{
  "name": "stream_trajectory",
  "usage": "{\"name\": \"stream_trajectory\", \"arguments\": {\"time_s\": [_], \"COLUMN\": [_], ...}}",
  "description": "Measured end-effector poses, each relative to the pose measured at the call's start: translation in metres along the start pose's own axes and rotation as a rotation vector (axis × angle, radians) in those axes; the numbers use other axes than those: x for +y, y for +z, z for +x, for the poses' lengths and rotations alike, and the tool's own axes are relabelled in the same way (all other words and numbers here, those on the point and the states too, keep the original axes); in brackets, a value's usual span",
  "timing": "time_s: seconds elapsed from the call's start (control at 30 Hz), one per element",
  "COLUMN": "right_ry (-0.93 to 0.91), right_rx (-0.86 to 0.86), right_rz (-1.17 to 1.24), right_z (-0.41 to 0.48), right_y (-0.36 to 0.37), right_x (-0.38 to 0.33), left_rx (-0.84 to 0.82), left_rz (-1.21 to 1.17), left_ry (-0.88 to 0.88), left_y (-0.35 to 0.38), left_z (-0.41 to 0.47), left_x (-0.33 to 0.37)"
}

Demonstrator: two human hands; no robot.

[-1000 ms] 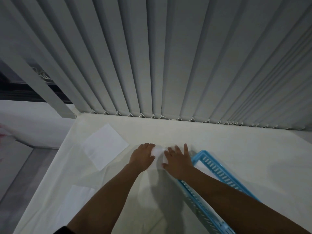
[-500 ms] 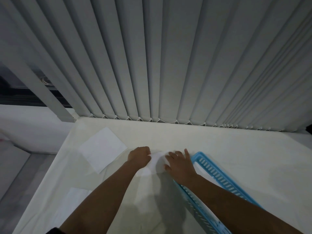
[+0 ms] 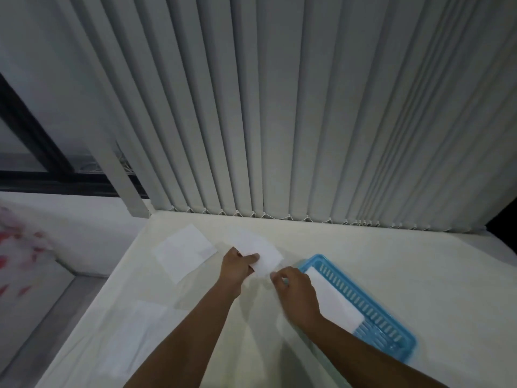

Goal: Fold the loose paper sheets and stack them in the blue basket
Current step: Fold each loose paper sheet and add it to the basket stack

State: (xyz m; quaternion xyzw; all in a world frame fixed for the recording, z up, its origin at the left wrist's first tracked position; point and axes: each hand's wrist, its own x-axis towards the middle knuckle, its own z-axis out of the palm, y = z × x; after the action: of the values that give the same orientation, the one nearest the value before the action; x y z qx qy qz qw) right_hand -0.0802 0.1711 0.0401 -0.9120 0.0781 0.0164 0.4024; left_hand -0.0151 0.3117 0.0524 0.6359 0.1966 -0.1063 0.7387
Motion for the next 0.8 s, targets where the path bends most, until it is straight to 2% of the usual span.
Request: {"name": "stream_trajectory", "arguments": {"time_s": [0.07, 0.17, 0.27, 0.43, 0.63, 0.8], "right_ry": [0.139, 0.221, 0.305, 0.341, 0.424, 0.519], "right_rx": [-0.019, -0.003, 0.096, 0.246, 0.335, 0.414], "right_rz": [0.201, 0.362, 0.516, 0.525, 0.513, 0.640], "right_z": [-0.010, -0.018, -0.022, -0.038, -0.047, -0.040], "right_y": [-0.009, -0.024, -0.036, -0.051, -0.065, -0.076], "right_x": [0.005, 0.014, 0.024, 0.046, 0.068, 0.076], "left_rx": [-0.017, -0.052, -0.122, -0.034, -0.024, -0.110], "left_rz": [-0.081, -0.125, -0.116, -0.064, 0.040, 0.144], "left_ry": [-0.012, -0.013, -0.005, -0.036, -0.042, -0.067], "left_y": [0.013, 0.033, 0.052, 0.070, 0.080, 0.085], "left_z": [-0.017, -0.039, -0.056, -0.065, -0.050, -0.029], "left_x": [-0.005, -0.020, -0.038, -0.056, -0.053, -0.046]}}
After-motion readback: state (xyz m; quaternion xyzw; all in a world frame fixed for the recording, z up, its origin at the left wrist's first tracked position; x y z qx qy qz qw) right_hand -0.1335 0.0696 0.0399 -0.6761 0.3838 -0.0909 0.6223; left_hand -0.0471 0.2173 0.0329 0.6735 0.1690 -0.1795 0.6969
